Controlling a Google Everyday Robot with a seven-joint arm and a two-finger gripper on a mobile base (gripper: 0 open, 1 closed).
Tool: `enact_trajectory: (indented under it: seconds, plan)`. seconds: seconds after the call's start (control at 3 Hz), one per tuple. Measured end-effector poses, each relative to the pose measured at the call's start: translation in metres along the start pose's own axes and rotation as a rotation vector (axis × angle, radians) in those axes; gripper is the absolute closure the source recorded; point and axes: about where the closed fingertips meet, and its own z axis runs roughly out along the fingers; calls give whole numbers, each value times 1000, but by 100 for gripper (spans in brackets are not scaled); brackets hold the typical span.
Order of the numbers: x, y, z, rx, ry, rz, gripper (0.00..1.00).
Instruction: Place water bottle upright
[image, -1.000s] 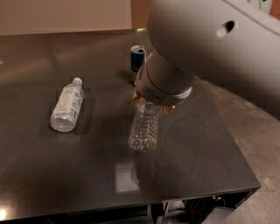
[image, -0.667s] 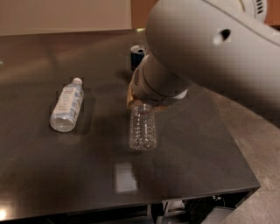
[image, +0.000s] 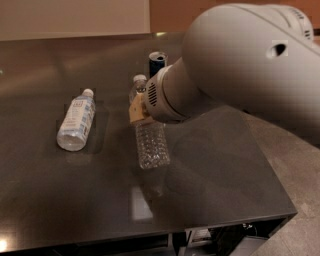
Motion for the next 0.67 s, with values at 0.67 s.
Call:
enact_trajectory:
  seconds: [0.67]
  plan:
    - [3, -31, -6, 147, 50, -107, 100]
